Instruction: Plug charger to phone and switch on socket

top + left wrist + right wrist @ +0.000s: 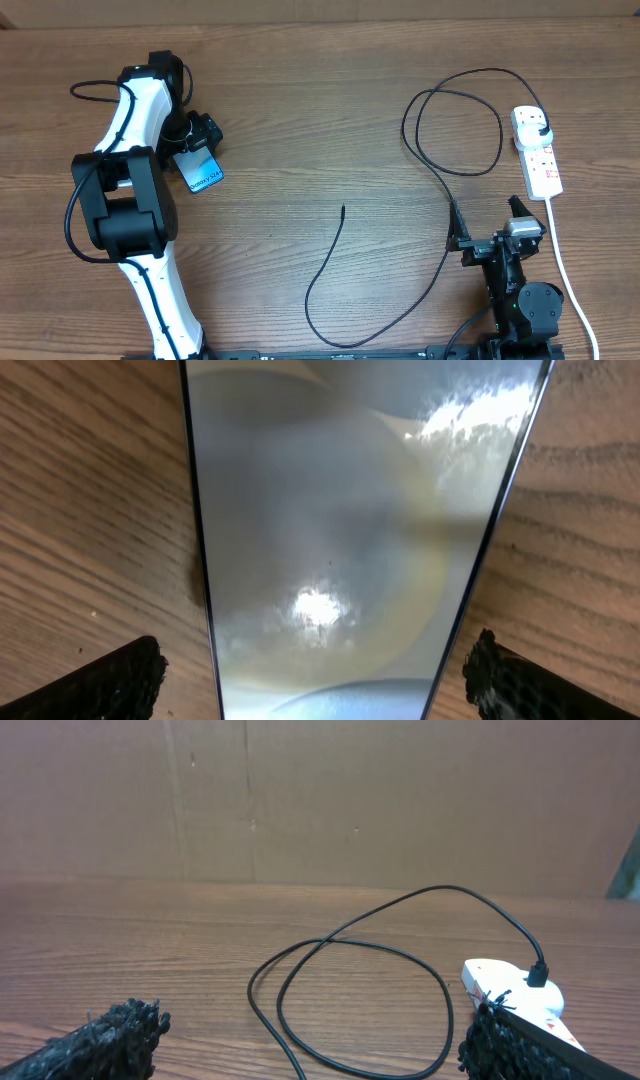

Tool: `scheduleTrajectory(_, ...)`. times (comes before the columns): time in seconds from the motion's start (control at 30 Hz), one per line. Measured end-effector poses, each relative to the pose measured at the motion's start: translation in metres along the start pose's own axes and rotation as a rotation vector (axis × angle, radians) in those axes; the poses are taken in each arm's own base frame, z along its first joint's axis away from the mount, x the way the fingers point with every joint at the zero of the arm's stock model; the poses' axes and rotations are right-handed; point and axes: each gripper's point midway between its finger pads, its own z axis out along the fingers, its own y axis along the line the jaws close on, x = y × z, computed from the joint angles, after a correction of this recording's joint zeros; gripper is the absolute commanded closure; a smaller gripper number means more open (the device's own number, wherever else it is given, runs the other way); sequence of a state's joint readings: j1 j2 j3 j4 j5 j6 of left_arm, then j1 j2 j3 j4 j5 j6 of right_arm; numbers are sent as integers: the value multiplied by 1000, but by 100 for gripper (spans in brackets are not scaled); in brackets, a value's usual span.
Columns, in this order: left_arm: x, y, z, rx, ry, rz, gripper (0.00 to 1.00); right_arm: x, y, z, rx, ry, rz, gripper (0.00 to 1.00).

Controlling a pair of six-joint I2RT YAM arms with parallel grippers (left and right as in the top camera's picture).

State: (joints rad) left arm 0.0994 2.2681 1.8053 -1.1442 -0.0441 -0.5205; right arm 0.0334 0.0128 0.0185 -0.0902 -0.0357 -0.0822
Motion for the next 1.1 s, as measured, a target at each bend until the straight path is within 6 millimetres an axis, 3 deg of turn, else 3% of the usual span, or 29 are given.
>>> scheduleTrajectory(1.1,-7,0,3,-8,-28,2,0,0,0,0,0,0,-1,0)
